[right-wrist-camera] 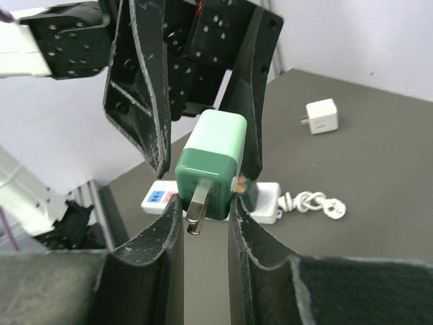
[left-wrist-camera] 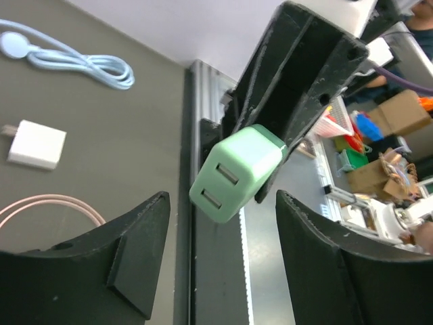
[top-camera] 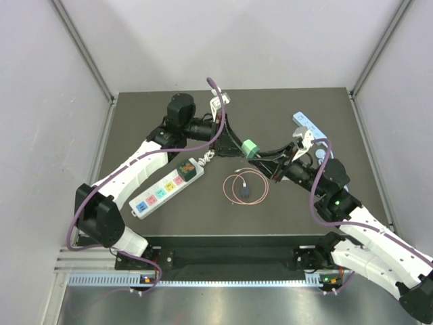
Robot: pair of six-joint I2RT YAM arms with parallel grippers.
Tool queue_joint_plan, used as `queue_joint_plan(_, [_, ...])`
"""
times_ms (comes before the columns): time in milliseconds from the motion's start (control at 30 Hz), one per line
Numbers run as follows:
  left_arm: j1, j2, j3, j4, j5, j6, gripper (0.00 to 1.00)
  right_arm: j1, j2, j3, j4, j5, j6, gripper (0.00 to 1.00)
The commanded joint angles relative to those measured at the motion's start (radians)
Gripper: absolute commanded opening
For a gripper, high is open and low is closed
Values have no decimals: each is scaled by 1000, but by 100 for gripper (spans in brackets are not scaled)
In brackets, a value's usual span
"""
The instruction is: Insert the plug
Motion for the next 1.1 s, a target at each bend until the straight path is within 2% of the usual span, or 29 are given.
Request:
queue_joint_plan(0, [3,-29,-41,325,113,-134,67,-28,-3,-6,80,-96,56,0])
queue_joint_plan(267, [3,-25,-56,448,129,-231,59,-50,39,-17,152,-196,121,0])
queue_joint_plan(400, [2,-23,-74,454,146,-247,52,-56,46,-22,187,-203,147,0])
queue_joint_plan(633, [2,-22,-88,456,159,-256,49,-72,56,-34,241,-235,191,0])
queue_joint_plan(733, [2,-6,-88,515,152,-309,33,-75,62,-35,249,-242,196,0])
queue_joint_plan(767, [3,7,-90,553,155,-378,17,-78,65,-34,250,-242,196,0])
queue_joint_plan(833, [2,18,-104,688,159,-450,1,-81,80,-32,249,-246,200,0])
queue_joint_plan(900, [2,24,-120,757,146,-535,0,-84,101,-22,228,-251,202,0])
queue_joint_plan(967, [3,27,-130,825,136,-588,0,-87,115,-6,195,-242,200,12])
queue_joint_plan(1033, [3,27,-133,789,129,-584,0,-96,115,-3,171,-239,200,33])
queue_joint_plan(1067, [3,23,-131,755,114,-557,0,-99,108,-3,163,-239,200,38])
